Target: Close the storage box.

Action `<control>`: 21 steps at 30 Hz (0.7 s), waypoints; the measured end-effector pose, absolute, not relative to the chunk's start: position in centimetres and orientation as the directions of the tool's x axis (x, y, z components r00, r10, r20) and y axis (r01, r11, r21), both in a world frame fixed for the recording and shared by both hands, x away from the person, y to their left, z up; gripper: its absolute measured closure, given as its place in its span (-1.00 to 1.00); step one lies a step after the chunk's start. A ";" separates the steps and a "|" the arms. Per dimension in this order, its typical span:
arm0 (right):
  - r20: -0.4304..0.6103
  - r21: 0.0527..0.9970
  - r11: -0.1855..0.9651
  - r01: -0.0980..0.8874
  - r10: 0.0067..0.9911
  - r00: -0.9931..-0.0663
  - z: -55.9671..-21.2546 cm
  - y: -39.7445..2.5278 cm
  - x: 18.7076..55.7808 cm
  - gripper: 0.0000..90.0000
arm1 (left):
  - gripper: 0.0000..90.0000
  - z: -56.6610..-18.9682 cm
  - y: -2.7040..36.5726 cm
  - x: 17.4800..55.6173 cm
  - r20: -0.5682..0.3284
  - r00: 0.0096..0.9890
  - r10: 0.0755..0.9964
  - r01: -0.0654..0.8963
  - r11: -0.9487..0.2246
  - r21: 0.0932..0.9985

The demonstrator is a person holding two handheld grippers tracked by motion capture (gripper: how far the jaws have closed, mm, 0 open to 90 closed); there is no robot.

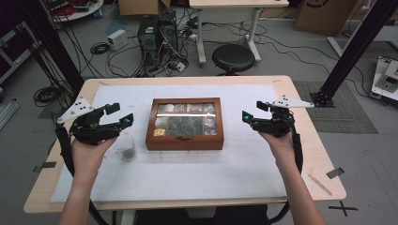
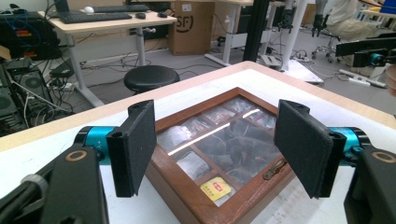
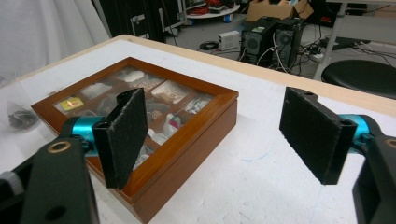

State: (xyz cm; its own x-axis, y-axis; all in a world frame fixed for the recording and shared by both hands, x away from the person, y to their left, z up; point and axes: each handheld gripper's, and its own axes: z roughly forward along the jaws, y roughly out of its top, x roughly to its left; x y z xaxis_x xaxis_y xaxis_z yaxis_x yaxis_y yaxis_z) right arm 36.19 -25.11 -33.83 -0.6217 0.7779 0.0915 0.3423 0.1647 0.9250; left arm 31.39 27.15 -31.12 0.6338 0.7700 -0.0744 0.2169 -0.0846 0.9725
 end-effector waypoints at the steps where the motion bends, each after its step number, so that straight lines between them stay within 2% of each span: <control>1: 0.092 0.925 0.163 0.342 0.779 -0.621 -33.9 -25.2 36.1 -0.47 | -0.34 -31.1 27.2 31.4 -0.073 0.633 0.770 0.217 -0.087 0.972; 21: 0.104 0.915 0.162 0.370 0.790 -0.605 -34.9 -25.8 36.2 -0.47 | -0.34 -31.2 27.8 31.4 -0.072 0.623 0.779 0.212 -0.080 0.974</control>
